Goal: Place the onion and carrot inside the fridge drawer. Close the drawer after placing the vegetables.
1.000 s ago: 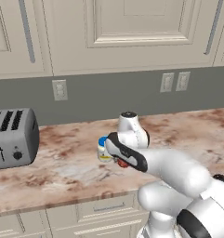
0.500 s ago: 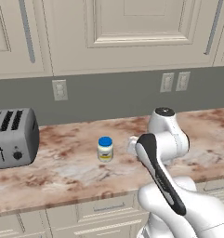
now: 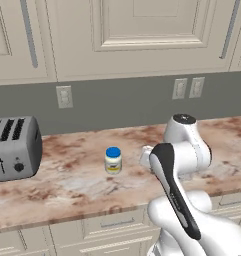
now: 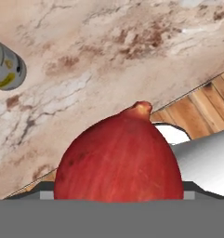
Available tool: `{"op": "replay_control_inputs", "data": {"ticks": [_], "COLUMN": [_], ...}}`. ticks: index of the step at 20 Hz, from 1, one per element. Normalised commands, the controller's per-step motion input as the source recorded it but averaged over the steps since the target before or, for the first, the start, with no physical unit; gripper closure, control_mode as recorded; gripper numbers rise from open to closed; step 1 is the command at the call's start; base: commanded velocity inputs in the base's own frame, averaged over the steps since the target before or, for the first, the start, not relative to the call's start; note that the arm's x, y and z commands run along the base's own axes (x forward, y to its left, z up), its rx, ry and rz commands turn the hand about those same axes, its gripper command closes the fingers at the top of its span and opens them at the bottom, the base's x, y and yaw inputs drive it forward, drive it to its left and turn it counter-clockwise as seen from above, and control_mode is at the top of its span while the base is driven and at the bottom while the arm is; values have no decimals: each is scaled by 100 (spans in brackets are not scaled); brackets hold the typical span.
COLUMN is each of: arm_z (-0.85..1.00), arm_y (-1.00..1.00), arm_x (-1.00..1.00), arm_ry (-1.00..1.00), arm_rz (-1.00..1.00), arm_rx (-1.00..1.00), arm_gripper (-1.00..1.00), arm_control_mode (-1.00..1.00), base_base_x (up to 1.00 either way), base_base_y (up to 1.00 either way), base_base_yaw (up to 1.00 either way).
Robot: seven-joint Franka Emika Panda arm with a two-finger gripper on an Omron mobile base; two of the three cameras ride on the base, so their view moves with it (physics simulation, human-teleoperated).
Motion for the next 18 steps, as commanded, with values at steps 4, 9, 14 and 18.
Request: {"op": "replay_control_inputs", "data": {"ticks": [4, 9, 14, 18], "arm_z": [19, 38, 0, 0], "arm_y": [-34, -32, 0, 0], "arm_x": [-4, -18, 0, 0], "arm_ry": [-10, -14, 0, 0], "arm_rz": [1, 5, 0, 0], "arm_rx": [0, 0, 0, 0], "arm_gripper": [100, 100, 100, 100], "arm_control_mode": [-100, 100, 100, 100], "base_base_x": [0, -16, -67, -100], "base_base_y": [0, -14, -5, -14], "base_base_yaw": [0, 5, 6, 0]}}
